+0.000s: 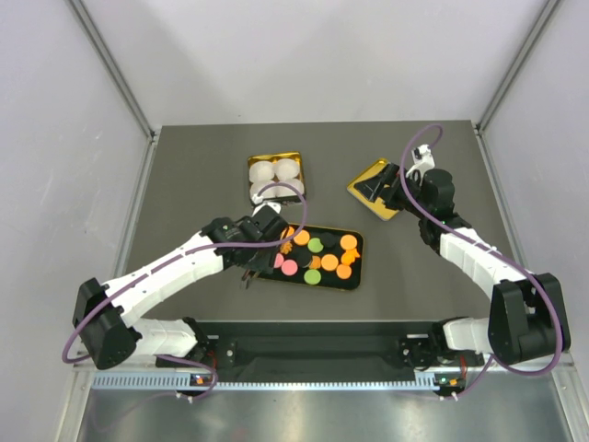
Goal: Pack the cookies
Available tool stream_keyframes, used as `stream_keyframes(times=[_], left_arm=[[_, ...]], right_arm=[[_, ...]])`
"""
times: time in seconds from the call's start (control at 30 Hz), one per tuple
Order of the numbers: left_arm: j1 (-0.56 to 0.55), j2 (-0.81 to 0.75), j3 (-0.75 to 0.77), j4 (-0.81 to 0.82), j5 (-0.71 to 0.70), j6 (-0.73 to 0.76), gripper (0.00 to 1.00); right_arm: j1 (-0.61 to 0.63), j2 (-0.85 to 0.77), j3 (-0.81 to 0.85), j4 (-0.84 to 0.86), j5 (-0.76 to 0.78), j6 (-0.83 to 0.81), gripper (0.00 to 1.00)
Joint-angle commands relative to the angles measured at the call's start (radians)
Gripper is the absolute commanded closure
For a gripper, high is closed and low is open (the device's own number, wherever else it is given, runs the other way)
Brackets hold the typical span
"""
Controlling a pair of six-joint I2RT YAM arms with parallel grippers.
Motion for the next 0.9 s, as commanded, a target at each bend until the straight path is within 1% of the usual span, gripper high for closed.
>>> stream_keyframes(times=[0.0, 0.07, 0.13, 0.2, 0.3, 0.37, 0.53, 0.87], left_arm=[[-0.001, -0.010, -0.016, 0.012, -0.015, -0.012, 0.50], [-0.003, -0.013, -0.015, 0.012, -0.013, -0.012, 0.54], [-0.001, -0.016, -0.010, 0.010, -0.010, -0.011, 0.55], [-0.001, -0.019, 0.003, 0.000, -0.013, -0.009, 0.59], [-0.001, -0.023, 0.022, -0.025, -0.022, -0.008, 0.63], [-0.003, -0.026, 0.036, -0.037, -0.035, -0.008, 0.64], [-0.003, -0.043, 0.062, -0.079, -0.065, -0.008, 0.71], [-0.001, -0.059, 0.079, -0.105, -0.081, -0.003, 0.77]], right_arm=[[0.011, -0.002, 0.041, 0.034, -0.013, -0.006, 0.00], [0.011, 0.000, 0.042, 0.034, -0.011, -0.006, 0.00], [0.011, 0.000, 0.042, 0.034, -0.015, -0.006, 0.00], [0.011, 0.000, 0.042, 0.034, -0.015, -0.006, 0.00], [0.011, 0.000, 0.044, 0.034, -0.015, -0.004, 0.00], [0.011, 0.000, 0.045, 0.034, -0.013, -0.006, 0.00], [0.011, -0.002, 0.047, 0.032, -0.016, -0.004, 0.00], [0.011, -0.005, 0.048, 0.031, -0.016, -0.004, 0.00]])
